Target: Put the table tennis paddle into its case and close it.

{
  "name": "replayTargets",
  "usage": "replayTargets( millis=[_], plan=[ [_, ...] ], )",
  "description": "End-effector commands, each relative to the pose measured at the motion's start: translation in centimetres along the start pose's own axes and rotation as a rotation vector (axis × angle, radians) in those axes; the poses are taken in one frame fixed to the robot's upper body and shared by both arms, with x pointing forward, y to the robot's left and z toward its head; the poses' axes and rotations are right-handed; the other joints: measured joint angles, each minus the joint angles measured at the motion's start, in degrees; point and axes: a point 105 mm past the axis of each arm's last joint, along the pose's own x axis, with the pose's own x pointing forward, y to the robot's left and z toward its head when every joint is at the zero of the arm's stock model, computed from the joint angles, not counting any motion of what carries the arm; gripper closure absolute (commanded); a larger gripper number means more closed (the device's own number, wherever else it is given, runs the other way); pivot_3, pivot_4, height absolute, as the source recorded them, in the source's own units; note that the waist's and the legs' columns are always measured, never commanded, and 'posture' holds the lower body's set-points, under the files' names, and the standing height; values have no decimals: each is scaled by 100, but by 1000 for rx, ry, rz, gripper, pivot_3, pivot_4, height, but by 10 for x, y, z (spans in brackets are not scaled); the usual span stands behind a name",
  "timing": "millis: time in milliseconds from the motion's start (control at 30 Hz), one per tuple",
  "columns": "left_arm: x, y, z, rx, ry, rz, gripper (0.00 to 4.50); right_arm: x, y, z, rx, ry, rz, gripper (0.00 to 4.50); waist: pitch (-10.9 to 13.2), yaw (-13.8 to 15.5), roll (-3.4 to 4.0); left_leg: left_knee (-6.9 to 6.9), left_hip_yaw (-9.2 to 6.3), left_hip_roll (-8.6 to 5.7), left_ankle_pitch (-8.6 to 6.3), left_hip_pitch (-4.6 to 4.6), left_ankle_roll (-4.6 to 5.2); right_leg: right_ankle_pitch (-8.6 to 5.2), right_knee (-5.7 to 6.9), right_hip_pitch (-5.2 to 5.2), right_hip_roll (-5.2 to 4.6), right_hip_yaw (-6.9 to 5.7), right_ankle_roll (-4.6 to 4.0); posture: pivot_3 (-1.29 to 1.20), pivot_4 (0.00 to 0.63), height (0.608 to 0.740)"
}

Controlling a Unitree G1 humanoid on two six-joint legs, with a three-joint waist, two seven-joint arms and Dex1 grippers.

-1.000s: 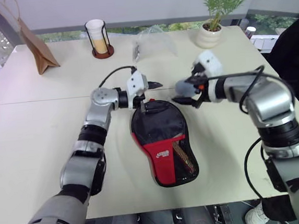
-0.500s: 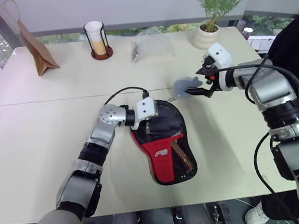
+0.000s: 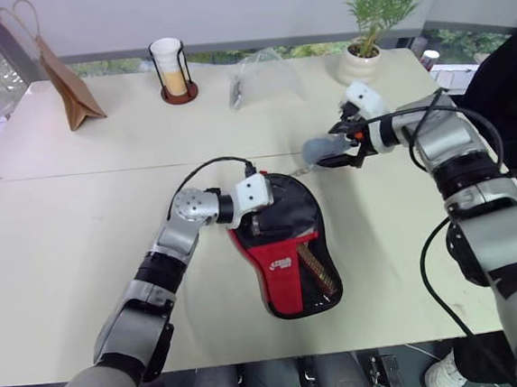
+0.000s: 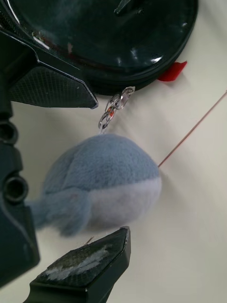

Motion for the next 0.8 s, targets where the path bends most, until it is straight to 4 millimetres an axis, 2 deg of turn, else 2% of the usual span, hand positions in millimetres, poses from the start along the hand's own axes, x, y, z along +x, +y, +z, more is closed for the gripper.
replayTargets(
  millis=[33,200,300,467,567,800],
  plan=[
    [2,-8,-15,-24,60,-19,35,2,-9,4,-26,14,-55,0,0,3,0,0,0,0,0,1,0,0,0,1,0,0,0,0,150,734],
    [2,-8,-15,-23,62,-14,35,8,-11,0,-7,32,-77,0,-1,2,2,0,1,0,1,1,-1,0,1,2,0,0,1,0,150,734],
    [1,-8,-15,-24,65,-11,0,9,-11,3,3,13,-76,788,-1,-2,3,0,1,0,1,1,-1,1,1,2,0,0,1,0,150,734],
    [1,-8,-20,-30,88,-6,0,7,-11,7,1,-6,-57,3258,-2,0,3,0,0,0,1,5,-1,1,2,6,0,0,3,0,150,734],
    [2,-10,-22,-33,101,-18,0,3,-11,6,1,-2,-44,4417,-2,2,3,0,0,0,1,6,-1,2,1,9,0,0,3,0,150,734],
    [4,-13,-27,-43,130,-41,0,-13,3,-20,-52,72,18,4479,-3,30,5,2,-7,-4,1,9,-1,2,-1,18,-2,-1,3,0,150,734]
  ],
)
